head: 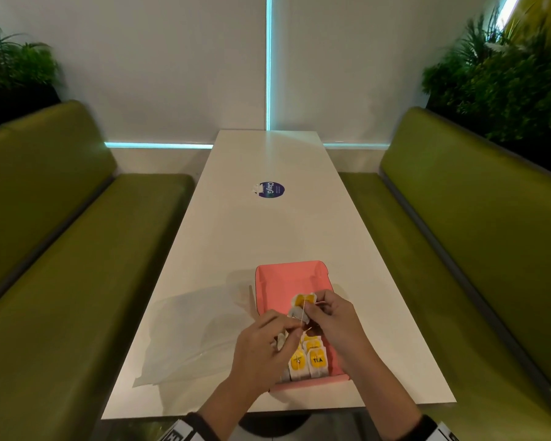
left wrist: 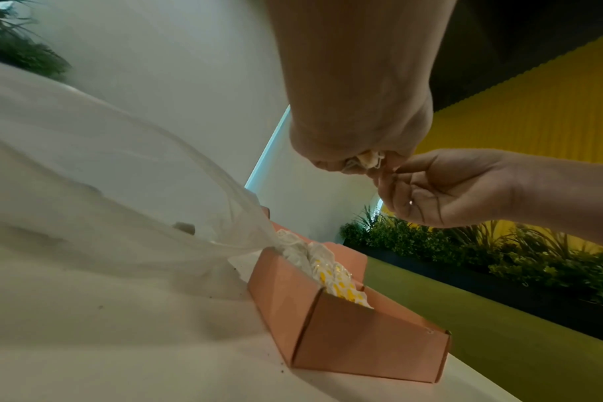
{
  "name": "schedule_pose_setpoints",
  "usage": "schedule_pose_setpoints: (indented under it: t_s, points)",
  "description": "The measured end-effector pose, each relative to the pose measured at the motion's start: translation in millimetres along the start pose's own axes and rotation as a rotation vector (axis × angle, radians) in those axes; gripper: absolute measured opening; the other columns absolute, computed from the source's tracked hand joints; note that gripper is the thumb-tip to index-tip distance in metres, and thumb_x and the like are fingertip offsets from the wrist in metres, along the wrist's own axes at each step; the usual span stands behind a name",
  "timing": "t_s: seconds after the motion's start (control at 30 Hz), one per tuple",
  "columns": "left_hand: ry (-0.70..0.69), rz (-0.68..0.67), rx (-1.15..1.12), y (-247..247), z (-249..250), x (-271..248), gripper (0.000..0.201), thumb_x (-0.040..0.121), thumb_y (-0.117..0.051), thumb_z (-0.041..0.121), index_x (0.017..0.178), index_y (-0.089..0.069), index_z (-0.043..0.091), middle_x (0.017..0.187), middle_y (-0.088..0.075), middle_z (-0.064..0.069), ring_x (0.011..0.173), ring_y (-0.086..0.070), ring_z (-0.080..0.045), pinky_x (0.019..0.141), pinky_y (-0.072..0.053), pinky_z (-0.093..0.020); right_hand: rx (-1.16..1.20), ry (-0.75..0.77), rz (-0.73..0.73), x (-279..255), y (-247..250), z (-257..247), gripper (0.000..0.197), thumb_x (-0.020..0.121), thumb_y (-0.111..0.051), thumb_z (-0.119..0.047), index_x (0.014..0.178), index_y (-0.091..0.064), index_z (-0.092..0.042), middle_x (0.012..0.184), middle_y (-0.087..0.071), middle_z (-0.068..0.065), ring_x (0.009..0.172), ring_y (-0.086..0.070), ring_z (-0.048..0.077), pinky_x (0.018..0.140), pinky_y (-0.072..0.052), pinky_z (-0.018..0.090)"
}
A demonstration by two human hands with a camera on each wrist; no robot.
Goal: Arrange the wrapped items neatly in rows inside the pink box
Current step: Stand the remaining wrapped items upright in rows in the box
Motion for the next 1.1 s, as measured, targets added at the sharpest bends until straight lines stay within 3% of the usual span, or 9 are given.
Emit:
schedule_pose_setpoints:
  t_s: [0.1,0.2,0.3,0.4,0.63,0.8,0.9,1.0,1.1]
  points:
    - [0.111,0.026,-0.096,6.5,-14.6,-0.1,0.015,0.084,-0.058,0.032,0.091,-0.070,0.027,0.088,-0.064,0.023,0.077,-0.062,0.001,0.065,-0.052,-0.016,0.058,-0.032,-0.075,0.7,-2.7,1.0,0.005,0.089,-0.058,-0.004,0.085,-0.062,-0.004,0.074,-0.066,0.006,0.067,-0.061,0.012,0.060,-0.049,0.022]
    - [0.293,0.022,-0.300,6.9,-31.7,-1.2,0.009,0.084,-0.065,0.023,0.086,-0.073,0.027,0.089,-0.067,0.017,0.067,-0.058,-0.003,0.060,-0.047,-0.015,0.088,-0.058,-0.151,0.8,-6.5,1.7,0.010,0.086,-0.061,-0.006,0.079,-0.064,-0.012,0.074,-0.065,0.002,0.072,-0.059,0.012,0.065,-0.044,0.023]
    - [0.549,0.005,-0.605,-0.5,-42.5,-5.3,0.024,0.087,-0.057,-0.005,0.084,-0.073,0.013,0.077,-0.070,0.008,0.063,-0.059,-0.003,0.058,-0.045,-0.013,0.099,-0.060,-0.202,-0.8,-10.0,1.0,0.006,0.086,-0.062,-0.006,0.083,-0.065,-0.010,0.076,-0.064,0.002,0.072,-0.058,0.011,0.065,-0.044,0.022]
    - [0.696,0.004,-0.736,-3.8,-47.1,-8.8,0.025,0.088,-0.050,-0.010,0.085,-0.071,0.004,0.059,-0.065,0.007,0.052,-0.055,-0.002,0.050,-0.043,-0.012,0.090,-0.038,-0.225,-1.8,-12.0,-1.3,0.007,0.087,-0.060,-0.005,0.083,-0.064,-0.009,0.074,-0.065,-0.001,0.068,-0.060,0.008,0.064,-0.044,0.021]
    - [0.803,-0.164,-0.746,-14.3,-53.8,-12.7,0.024,0.087,-0.054,-0.004,0.082,-0.074,0.009,0.064,-0.061,-0.001,0.056,-0.048,-0.009,0.051,-0.041,-0.019,0.054,0.022,-0.187,-2.0,-7.0,-7.0,0.005,0.086,-0.060,-0.001,0.084,-0.063,-0.004,0.072,-0.065,0.004,0.063,-0.062,0.007,0.058,-0.049,0.016]
    - [0.750,-0.210,-0.576,-12.1,-50.7,-6.9,0.027,0.089,-0.053,-0.002,0.102,-0.071,0.013,0.065,-0.065,0.013,0.061,-0.053,-0.003,0.058,-0.043,-0.016,-0.002,0.009,-0.216,-4.0,-8.3,-3.8,0.007,0.085,-0.063,-0.003,0.081,-0.066,-0.009,0.082,-0.064,0.017,0.078,-0.060,0.025,0.078,-0.052,0.039]
    - [0.722,-0.260,-0.576,-15.9,-43.1,-5.2,0.026,0.091,-0.050,-0.002,0.092,-0.071,0.014,0.060,-0.063,0.014,0.054,-0.053,0.001,0.054,-0.041,-0.014,-0.012,0.019,-0.221,-5.5,-9.7,-5.1,0.008,0.084,-0.064,-0.005,0.079,-0.066,-0.010,0.082,-0.063,0.018,0.079,-0.059,0.026,0.081,-0.050,0.041]
    - [0.734,-0.227,-0.617,-14.4,-41.7,-4.7,0.026,0.091,-0.048,-0.003,0.084,-0.067,0.013,0.057,-0.058,0.013,0.052,-0.050,-0.002,0.052,-0.040,-0.015,0.003,0.023,-0.178,-4.1,-6.9,-7.5,0.007,0.083,-0.065,-0.005,0.078,-0.065,-0.009,0.076,-0.064,0.009,0.075,-0.059,0.021,0.073,-0.050,0.033]
    - [0.771,-0.146,-0.757,-12.9,-45.1,-4.1,0.019,0.093,-0.044,0.000,0.093,-0.062,0.007,0.067,-0.060,0.006,0.053,-0.053,-0.002,0.049,-0.041,-0.013,-0.008,0.023,-0.153,-2.3,-3.8,-7.3,0.003,0.081,-0.068,-0.007,0.079,-0.068,-0.009,0.078,-0.065,0.008,0.080,-0.060,0.025,0.080,-0.052,0.042]
Point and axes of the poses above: each hand's wrist, its own x-axis towards the middle knuckle, its own y-axis out of the back of the hand, z = x × y, the point moved 10 cm from there along x, towards the middle knuckle
